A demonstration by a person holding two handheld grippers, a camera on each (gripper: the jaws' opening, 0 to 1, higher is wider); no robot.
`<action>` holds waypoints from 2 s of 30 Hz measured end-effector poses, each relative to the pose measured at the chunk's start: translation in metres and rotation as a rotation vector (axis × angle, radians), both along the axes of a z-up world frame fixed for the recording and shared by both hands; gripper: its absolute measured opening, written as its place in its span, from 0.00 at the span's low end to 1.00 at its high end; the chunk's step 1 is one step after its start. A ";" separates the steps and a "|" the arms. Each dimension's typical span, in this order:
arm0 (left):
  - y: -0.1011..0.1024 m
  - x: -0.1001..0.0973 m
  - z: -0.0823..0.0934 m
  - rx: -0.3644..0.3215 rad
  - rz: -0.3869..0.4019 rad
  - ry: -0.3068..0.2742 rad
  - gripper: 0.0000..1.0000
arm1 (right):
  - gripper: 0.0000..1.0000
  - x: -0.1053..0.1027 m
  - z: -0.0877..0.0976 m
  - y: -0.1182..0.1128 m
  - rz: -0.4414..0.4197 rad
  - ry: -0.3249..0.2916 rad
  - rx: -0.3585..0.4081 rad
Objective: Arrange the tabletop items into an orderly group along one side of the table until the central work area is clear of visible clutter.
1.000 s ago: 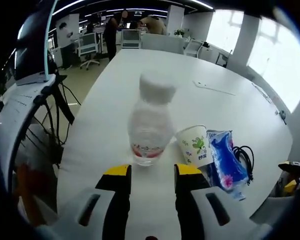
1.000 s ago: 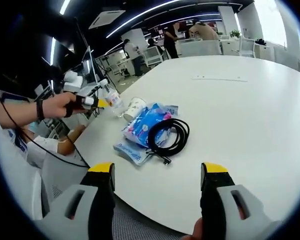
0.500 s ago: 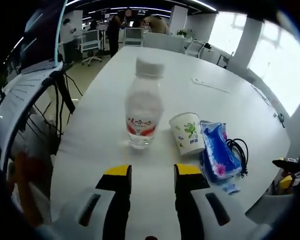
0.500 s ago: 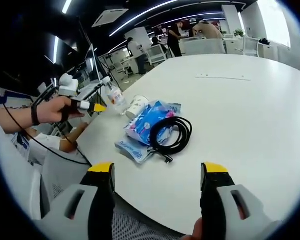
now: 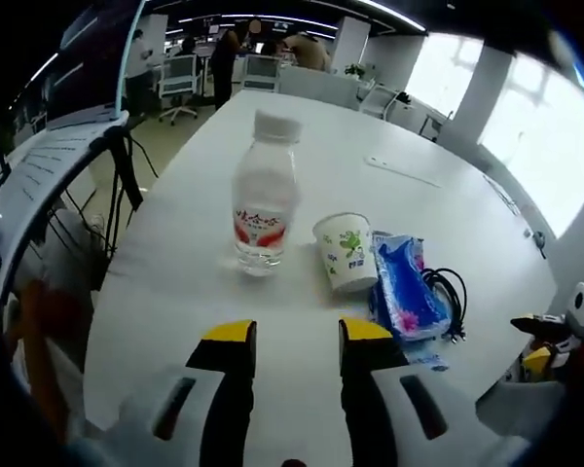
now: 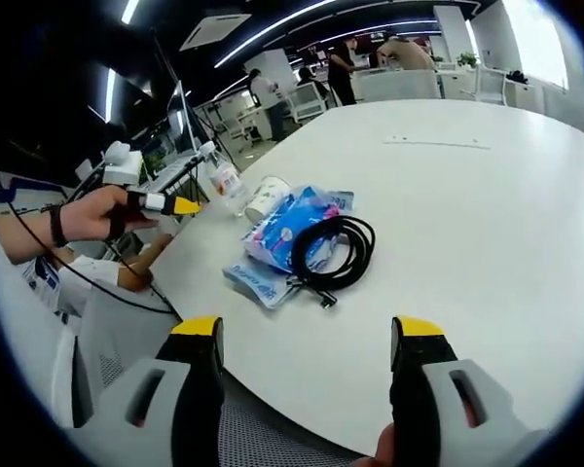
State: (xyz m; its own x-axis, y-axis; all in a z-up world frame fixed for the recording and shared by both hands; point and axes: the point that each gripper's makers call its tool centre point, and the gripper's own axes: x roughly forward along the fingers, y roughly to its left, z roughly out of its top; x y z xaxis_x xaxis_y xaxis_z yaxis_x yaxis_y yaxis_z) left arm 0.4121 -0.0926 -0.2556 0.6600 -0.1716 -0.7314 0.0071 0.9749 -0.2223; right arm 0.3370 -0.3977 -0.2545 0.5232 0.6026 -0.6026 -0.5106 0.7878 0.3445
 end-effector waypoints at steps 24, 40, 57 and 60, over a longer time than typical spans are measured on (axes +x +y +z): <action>-0.036 -0.012 0.001 -0.056 -0.001 0.007 0.36 | 0.70 -0.009 0.001 -0.016 0.042 0.017 -0.001; -0.058 -0.011 0.003 -0.087 -0.037 -0.004 0.39 | 0.70 -0.007 0.001 -0.024 0.085 0.016 -0.011; -0.080 0.007 -0.003 -0.090 -0.131 0.018 0.41 | 0.70 -0.001 0.005 -0.031 0.034 0.005 -0.003; -0.083 0.012 -0.005 -0.086 -0.145 0.024 0.41 | 0.70 -0.002 0.007 -0.031 0.020 0.005 0.000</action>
